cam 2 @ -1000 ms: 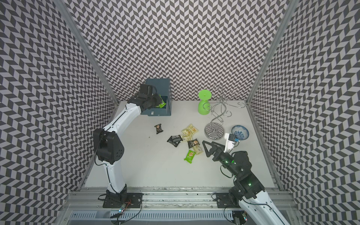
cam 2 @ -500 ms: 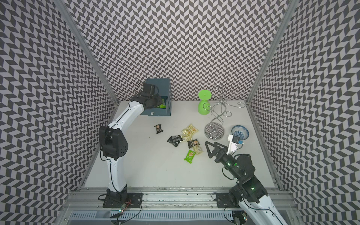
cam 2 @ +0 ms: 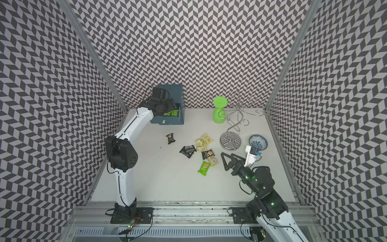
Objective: Place the cookies into the drawer by color
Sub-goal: Pick up the cookie at the center of the board.
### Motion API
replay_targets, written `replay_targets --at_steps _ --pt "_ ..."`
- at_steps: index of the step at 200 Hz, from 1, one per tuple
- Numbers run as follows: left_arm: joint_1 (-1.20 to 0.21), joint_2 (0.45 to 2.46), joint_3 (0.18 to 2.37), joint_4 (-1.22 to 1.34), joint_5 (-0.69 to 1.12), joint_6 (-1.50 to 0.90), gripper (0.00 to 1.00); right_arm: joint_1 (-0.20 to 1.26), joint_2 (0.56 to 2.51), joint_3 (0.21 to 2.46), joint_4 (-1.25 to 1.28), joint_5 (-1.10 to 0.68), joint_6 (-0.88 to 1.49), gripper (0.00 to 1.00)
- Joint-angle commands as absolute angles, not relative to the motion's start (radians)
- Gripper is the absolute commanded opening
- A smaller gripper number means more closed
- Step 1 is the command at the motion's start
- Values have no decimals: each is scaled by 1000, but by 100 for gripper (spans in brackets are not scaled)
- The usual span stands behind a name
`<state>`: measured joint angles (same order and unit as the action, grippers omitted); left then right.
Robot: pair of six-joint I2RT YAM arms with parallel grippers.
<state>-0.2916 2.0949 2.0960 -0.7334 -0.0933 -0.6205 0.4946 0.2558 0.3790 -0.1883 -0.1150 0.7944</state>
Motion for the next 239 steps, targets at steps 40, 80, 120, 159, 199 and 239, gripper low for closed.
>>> replay_targets --at_steps 40,80,120,159,199,239 --pt "-285 2053 2123 -746 -87 -597 100 498 262 376 -132 -113 795 100" --pt "-285 1996 2130 -735 -39 -585 100 498 277 379 -113 -119 792 100" --pt "-287 1916 2144 -725 10 -571 100 497 308 382 -86 -127 785 99" --pt "-302 1820 2115 -710 81 -523 99 497 330 377 -62 -133 787 100" --pt "-356 1684 1964 -641 278 -372 98 498 347 377 -42 -127 778 100" --pt "-468 1548 1794 -636 221 -227 99 498 382 380 -22 -133 781 99"
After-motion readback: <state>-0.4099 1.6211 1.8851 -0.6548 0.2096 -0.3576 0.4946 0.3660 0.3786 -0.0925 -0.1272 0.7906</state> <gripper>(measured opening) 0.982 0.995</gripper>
